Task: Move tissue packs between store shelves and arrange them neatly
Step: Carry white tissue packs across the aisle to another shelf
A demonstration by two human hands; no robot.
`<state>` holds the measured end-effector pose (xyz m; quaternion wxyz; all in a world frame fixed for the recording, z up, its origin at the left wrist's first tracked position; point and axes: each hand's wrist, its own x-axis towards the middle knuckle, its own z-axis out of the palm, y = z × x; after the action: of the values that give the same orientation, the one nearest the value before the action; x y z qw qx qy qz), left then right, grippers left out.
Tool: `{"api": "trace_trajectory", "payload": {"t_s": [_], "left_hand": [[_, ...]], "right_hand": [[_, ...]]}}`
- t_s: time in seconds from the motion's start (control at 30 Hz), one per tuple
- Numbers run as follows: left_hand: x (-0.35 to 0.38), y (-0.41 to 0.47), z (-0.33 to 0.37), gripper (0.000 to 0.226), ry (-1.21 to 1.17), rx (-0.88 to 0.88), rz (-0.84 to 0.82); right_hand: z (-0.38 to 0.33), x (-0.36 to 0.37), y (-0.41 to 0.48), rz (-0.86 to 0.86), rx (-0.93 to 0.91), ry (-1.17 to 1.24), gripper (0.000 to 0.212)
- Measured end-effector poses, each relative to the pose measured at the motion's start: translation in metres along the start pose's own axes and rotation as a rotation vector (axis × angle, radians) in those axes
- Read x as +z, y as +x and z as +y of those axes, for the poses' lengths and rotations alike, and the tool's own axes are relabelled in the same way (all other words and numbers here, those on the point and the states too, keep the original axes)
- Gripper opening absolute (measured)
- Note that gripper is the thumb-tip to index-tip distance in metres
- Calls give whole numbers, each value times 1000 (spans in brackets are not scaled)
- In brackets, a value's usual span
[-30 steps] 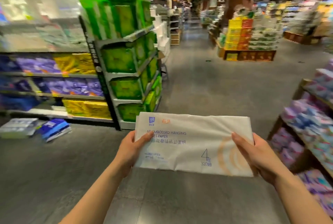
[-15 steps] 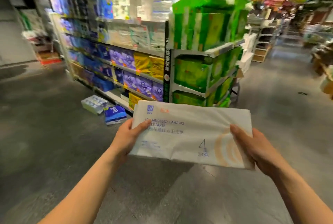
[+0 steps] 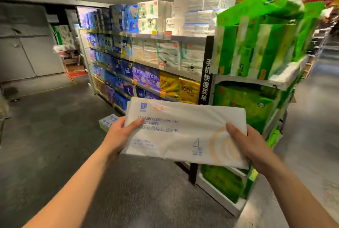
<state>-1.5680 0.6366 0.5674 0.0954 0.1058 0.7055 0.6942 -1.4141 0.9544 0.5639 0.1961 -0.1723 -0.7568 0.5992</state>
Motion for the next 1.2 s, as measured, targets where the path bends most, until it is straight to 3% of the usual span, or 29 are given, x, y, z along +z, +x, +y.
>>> {"api": "trace_trajectory", "payload": {"t_s": [0.2,0.47,0.63,0.73,0.8,0.9,1.0,1.1,1.2], "left_hand": [[-17,167,7,34,-7,22,34],[-40,394,31,39,-19,81,71],[-62,532,64,56,-11,157,68],[-77,608,80,91,-4,229,12],[-87,662,87,102,-10,261,-19],[-101,745,97,81,-45,329,-80],[-111,829,116,84,-51,421,-175],[-118,913,143,66,9,485,-244],[-117,995,170,75,44,553,-261]], "right_hand": [[-10,55,172,4,-36,-27,38],[-35,128,418,-35,-149,-47,30],[-73,175,552,10,-258,-120,21],[-91,202,621,47,-290,-181,24],[-105,220,660,61,-325,-184,26],[-125,250,712,58,-407,-226,29],[-144,275,767,109,-442,-252,42],[-172,293,815,196,-466,-249,45],[-197,301,861,328,-489,-276,44]]}}
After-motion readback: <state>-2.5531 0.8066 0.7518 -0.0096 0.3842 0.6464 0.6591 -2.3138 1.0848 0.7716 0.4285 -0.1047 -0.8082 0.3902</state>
